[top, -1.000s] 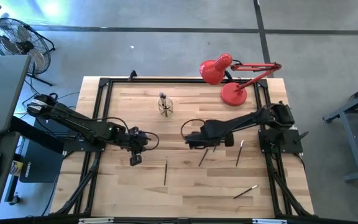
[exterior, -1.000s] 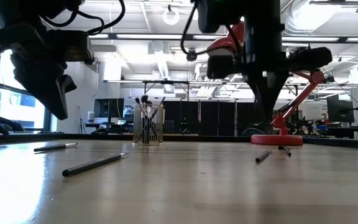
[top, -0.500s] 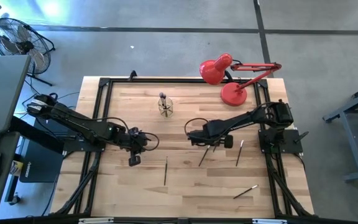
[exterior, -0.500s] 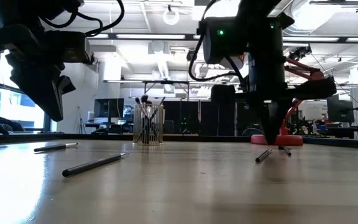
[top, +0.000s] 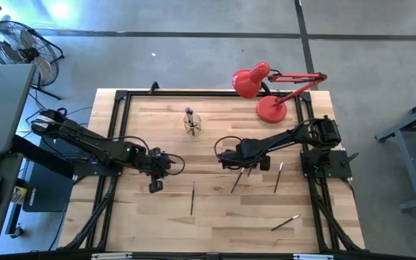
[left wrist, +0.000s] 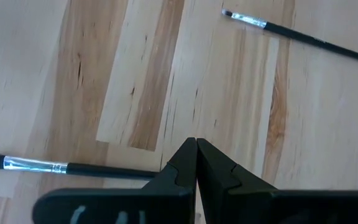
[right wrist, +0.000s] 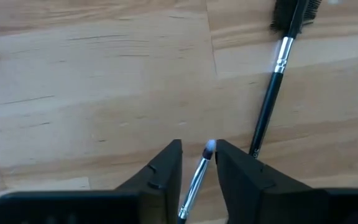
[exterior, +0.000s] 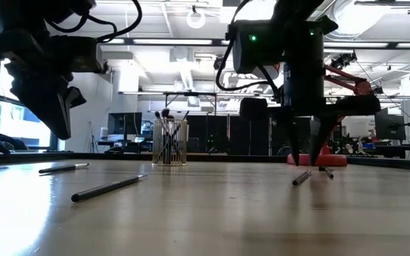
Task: Put items in baskets/containers
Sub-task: Put the eyeshadow brush into the wire organizer
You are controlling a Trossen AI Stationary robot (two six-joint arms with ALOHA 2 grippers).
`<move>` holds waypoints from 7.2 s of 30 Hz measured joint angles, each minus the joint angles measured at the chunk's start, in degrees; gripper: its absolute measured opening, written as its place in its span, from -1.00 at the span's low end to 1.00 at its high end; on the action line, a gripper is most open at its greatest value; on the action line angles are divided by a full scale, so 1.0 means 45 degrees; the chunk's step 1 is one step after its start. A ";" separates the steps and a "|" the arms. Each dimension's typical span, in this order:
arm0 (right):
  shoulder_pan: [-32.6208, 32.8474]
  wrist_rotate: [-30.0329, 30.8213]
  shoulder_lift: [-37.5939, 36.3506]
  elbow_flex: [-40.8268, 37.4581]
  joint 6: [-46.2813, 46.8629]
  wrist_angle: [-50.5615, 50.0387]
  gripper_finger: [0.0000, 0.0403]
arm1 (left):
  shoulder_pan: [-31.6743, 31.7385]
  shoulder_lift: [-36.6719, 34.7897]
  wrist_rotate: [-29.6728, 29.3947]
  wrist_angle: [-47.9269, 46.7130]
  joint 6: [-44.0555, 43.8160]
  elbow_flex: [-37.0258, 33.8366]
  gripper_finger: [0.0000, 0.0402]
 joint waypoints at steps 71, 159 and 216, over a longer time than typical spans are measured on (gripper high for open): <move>0.1526 0.3871 -0.0139 0.0000 -1.0532 0.5848 -1.00 | -0.0010 0.2547 -0.1948 0.7040 -0.2705 0.0000 -0.36; 0.3439 0.8725 -0.3623 0.0005 -1.8336 1.5843 -1.00 | 0.1078 0.3336 -0.1821 1.7368 -0.0446 0.1093 -0.87; 0.3345 0.7563 -0.5799 0.0015 -0.8997 -0.0741 -0.57 | 0.9823 0.1904 0.2784 1.1443 0.5236 0.1105 -0.95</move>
